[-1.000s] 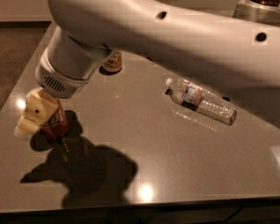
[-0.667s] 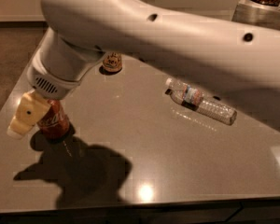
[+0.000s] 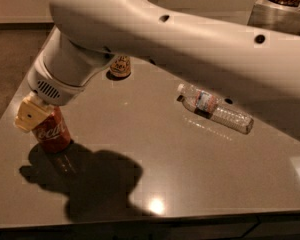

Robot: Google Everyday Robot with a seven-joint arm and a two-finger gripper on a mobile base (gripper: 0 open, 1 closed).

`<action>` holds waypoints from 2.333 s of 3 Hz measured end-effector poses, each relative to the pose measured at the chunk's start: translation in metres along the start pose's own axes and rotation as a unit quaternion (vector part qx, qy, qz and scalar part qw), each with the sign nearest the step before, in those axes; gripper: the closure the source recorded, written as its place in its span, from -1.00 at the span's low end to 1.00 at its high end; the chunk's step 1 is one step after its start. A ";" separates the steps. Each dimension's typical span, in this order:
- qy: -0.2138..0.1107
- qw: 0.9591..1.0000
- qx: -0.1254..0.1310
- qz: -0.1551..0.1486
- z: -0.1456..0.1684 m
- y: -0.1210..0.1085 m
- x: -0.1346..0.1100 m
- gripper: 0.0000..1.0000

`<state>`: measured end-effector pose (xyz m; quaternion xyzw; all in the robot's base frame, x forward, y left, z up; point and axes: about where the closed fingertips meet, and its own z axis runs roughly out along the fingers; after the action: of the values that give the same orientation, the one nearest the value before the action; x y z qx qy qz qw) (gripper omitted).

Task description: Knock coke can over

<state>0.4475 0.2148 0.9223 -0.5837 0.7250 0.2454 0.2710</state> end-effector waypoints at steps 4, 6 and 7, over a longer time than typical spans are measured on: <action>0.151 0.984 0.028 -0.093 -0.090 -0.082 0.055 1.00; 0.282 0.938 0.041 -0.198 -0.075 -0.083 0.083 0.50; 0.313 0.923 0.036 -0.220 -0.066 -0.084 0.092 0.04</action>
Offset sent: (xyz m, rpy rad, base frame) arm 0.0839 -0.1241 0.0268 -0.2098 -0.0131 0.0342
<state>0.5066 0.0883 0.9049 -0.7658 0.6342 -0.0415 0.0983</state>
